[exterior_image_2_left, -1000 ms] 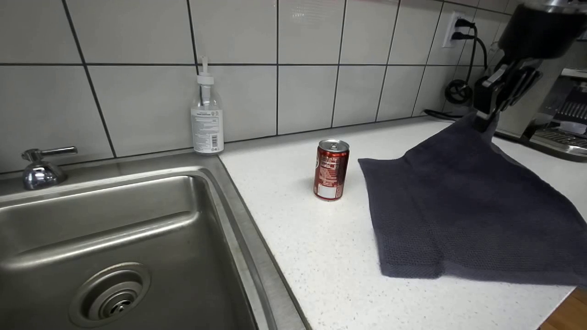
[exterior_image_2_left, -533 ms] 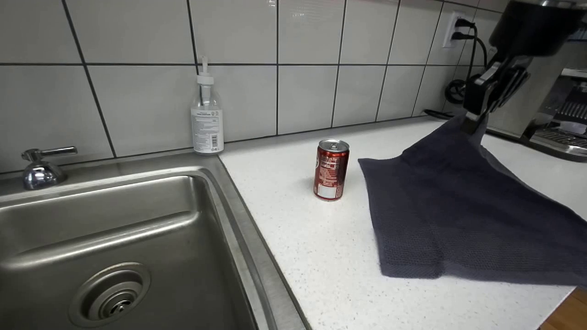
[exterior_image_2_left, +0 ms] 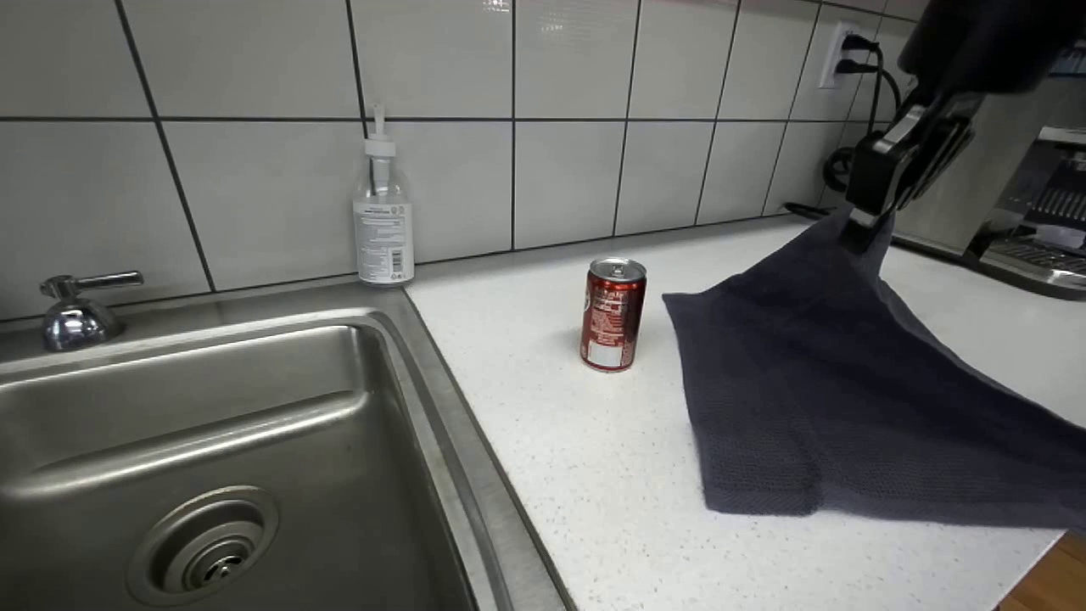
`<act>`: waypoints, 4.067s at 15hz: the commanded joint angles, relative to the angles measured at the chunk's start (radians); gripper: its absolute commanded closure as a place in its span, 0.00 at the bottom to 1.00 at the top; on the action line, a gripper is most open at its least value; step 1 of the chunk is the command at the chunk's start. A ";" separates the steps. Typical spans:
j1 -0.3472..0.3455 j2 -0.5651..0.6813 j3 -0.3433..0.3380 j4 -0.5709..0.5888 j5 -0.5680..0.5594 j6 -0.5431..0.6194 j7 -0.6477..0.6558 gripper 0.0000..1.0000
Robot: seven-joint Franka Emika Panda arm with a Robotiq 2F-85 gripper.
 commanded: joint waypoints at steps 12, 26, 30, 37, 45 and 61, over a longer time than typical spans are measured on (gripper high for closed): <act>0.049 -0.066 0.063 -0.080 0.069 -0.045 0.023 0.99; 0.083 -0.048 0.111 -0.093 0.101 -0.035 0.065 0.99; 0.093 -0.039 0.135 -0.095 0.098 -0.029 0.102 0.99; 0.088 0.000 0.179 -0.085 0.055 -0.011 0.190 0.99; 0.080 0.083 0.212 -0.049 -0.072 0.012 0.349 0.99; 0.124 0.245 0.192 0.043 -0.150 0.047 0.467 0.99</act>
